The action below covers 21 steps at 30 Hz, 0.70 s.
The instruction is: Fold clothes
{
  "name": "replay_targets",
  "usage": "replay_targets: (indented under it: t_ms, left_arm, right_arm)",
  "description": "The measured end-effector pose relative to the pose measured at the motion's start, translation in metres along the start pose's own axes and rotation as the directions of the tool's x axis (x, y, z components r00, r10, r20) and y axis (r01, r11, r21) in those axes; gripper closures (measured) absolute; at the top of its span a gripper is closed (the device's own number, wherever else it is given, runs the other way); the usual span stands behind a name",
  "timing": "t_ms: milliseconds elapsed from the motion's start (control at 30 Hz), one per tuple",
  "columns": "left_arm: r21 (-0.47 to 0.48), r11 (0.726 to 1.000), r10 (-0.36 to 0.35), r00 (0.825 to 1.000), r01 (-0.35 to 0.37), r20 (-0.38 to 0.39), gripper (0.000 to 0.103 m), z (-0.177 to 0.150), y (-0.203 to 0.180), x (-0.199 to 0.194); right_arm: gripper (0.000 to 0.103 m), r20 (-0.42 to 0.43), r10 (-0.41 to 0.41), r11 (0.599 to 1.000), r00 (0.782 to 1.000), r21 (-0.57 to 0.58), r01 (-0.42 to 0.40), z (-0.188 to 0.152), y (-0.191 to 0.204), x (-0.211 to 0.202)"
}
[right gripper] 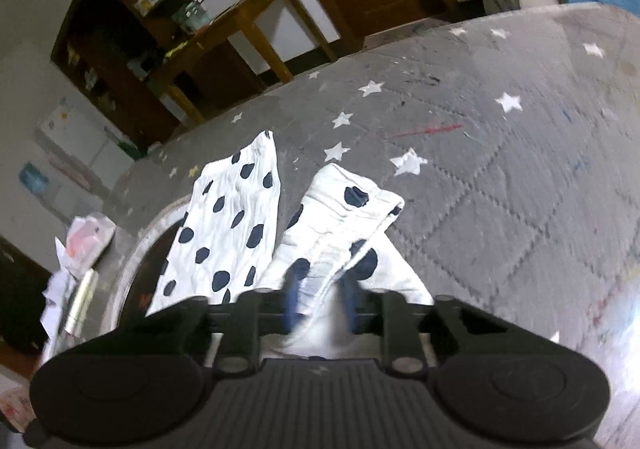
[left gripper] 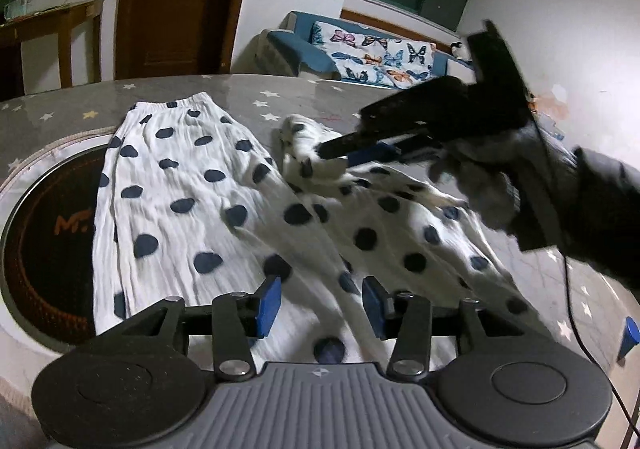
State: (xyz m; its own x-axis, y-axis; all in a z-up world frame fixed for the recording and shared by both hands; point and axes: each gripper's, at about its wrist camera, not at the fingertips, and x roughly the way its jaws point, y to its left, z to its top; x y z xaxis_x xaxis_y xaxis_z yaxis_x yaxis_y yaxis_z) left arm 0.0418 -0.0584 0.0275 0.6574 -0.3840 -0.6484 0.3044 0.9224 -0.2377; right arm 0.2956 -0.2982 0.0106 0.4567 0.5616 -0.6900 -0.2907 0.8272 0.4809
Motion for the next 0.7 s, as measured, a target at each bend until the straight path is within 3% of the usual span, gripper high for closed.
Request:
replay_targets:
  t_ms: [167,300,333,367,433,467,533,600,633,667,700]
  left_arm:
    - [-0.012,1.0,-0.003,1.0,0.003,-0.008,0.052,-0.007,0.002,-0.002]
    - [-0.022,1.0,-0.005,1.0,0.005,-0.014,0.052,-0.013,0.004,-0.003]
    - [-0.025,1.0,-0.006,1.0,0.006,-0.015,0.052,-0.015,0.005,-0.004]
    - [-0.027,1.0,-0.007,1.0,0.006,-0.017,0.052,-0.016,0.005,-0.004]
    - [-0.032,0.999,-0.008,1.0,0.007,-0.02,0.051,-0.019,0.006,-0.005]
    - [-0.031,0.999,-0.007,1.0,0.007,-0.02,0.051,-0.02,0.006,-0.005]
    - [-0.029,1.0,-0.006,1.0,0.005,-0.019,0.051,-0.02,0.006,-0.005]
    - [-0.027,1.0,-0.007,1.0,0.006,-0.019,0.05,-0.021,0.007,-0.006]
    - [-0.026,1.0,-0.007,1.0,0.006,-0.019,0.05,-0.022,0.007,-0.007]
    - [-0.024,1.0,-0.007,1.0,0.007,-0.019,0.049,-0.022,0.007,-0.007]
    - [-0.023,1.0,-0.008,1.0,0.008,-0.019,0.049,-0.022,0.007,-0.007]
  right_arm:
    - [0.098,0.051,-0.134,0.963,0.99,-0.231,0.142,0.018,0.02,-0.018]
    - [0.098,0.145,-0.281,0.841,0.949,-0.438,0.316,0.032,0.033,-0.028]
    - [0.098,0.189,-0.327,0.776,0.926,-0.505,0.378,0.034,0.037,-0.029]
    - [0.098,0.247,-0.38,0.684,0.892,-0.574,0.45,0.037,0.039,-0.027]
    - [0.097,0.297,-0.439,0.586,0.848,-0.621,0.521,0.042,0.037,-0.022]
    - [0.096,0.324,-0.482,0.523,0.814,-0.638,0.565,0.044,0.034,-0.017]
    - [0.091,0.347,-0.542,0.458,0.765,-0.641,0.616,0.047,0.025,-0.01]
    - [0.091,0.377,-0.604,0.39,0.702,-0.628,0.673,0.047,0.017,-0.004]
    - [0.091,0.385,-0.62,0.38,0.684,-0.616,0.691,0.046,0.013,-0.004]
    - [0.091,0.373,-0.615,0.413,0.695,-0.598,0.687,0.046,0.01,-0.008]
    - [0.091,0.346,-0.592,0.482,0.728,-0.572,0.664,0.046,0.008,-0.013]
